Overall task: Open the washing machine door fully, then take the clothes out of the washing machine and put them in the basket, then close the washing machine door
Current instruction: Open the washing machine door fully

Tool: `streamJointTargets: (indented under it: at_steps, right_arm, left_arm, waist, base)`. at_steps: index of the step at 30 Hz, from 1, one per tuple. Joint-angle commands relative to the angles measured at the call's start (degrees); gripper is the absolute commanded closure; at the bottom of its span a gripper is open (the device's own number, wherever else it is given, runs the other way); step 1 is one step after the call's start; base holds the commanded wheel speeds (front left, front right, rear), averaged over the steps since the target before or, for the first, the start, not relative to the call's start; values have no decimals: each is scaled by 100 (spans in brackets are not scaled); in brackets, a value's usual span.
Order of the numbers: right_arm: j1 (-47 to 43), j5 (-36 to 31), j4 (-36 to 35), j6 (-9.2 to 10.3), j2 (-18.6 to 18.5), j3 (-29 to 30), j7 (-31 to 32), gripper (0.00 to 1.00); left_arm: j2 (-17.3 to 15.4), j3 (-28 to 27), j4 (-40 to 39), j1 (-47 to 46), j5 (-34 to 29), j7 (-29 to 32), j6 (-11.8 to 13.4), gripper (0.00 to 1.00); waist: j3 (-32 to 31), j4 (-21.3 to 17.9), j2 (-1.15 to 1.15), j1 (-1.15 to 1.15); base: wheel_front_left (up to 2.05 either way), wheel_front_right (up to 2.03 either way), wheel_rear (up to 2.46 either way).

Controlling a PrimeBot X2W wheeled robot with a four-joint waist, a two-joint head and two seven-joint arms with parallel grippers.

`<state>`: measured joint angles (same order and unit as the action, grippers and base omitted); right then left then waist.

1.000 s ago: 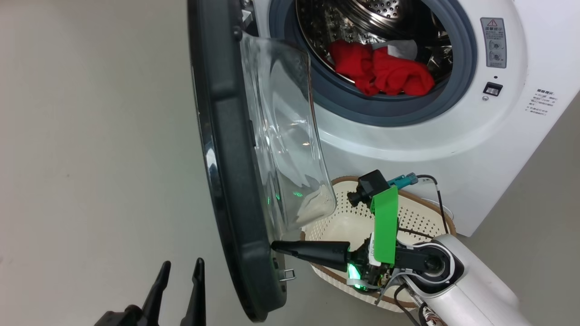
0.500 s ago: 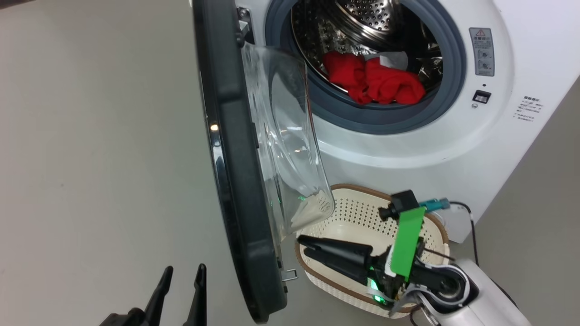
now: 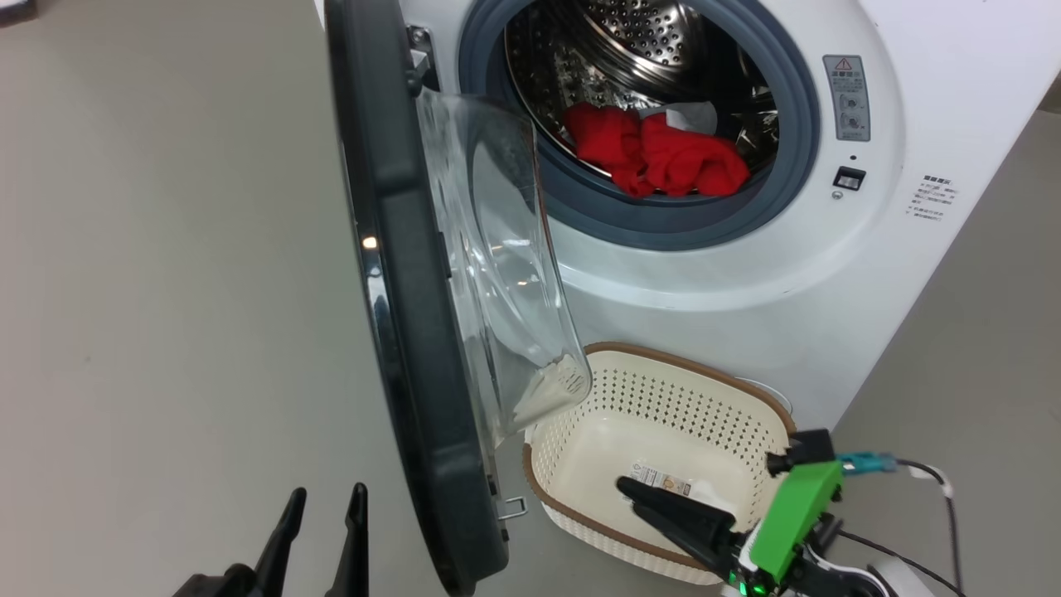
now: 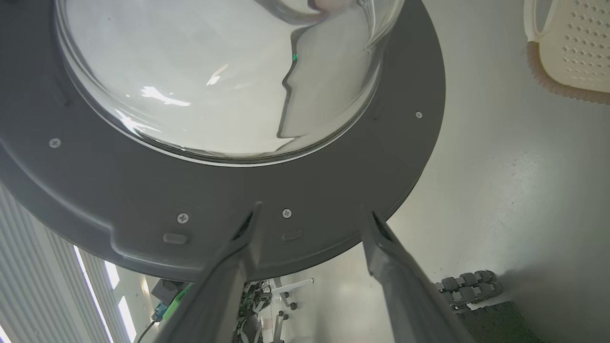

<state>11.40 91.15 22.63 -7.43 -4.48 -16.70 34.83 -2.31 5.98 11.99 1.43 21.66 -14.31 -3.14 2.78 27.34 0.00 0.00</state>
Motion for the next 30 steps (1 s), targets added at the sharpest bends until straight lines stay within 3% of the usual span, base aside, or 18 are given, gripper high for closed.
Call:
streamJointTargets:
  at_steps: [1, 8, 16, 21, 24, 26, 30]
  right_arm:
    - [-54, -264, -154, -6, -50, -45, -280, 0]
    - [-287, -1194, -138, -6, -326, -391, -1552, 0]
    - [-231, -2151, -16, -6, -817, -1272, -3396, 0]
    - [-73, -2618, 349, -6, -1098, -1884, -4542, 0]
    - [63, -2945, 648, -6, -1198, -2123, -4889, 0]
    - [130, -3137, 792, -6, -1175, -2070, -4967, 0]
    - [94, -4140, 643, -6, -1050, -1314, -4980, 0]
  left_arm:
    - [-56, -212, -92, -100, -59, -69, -38, 0]
    - [-56, -276, -57, -61, -53, -69, -58, 0]
    - [-56, -323, -37, 5, -82, -69, -70, 0]
    - [-56, -340, -24, 23, -99, -69, -80, 0]
    - [-56, -354, -24, 32, -104, -69, -80, 0]
    - [-56, -364, -27, 37, -103, -69, -78, 0]
    - [-56, -386, -39, 41, -95, -69, -66, 0]
  waist:
    - [-16, -26, 0, 0]
    - [-70, -83, 0, 0]
    - [-131, -145, 0, 0]
    - [-162, -148, 0, 0]
    - [-171, -155, 0, 0]
    - [-172, -164, 0, 0]
    - [-160, -187, 0, 0]
  base:
    - [0, 0, 0]
    - [0, 0, 0]
    - [0, 0, 0]
    - [0, 0, 0]
    - [0, 0, 0]
    - [0, 0, 0]
    - [0, 0, 0]
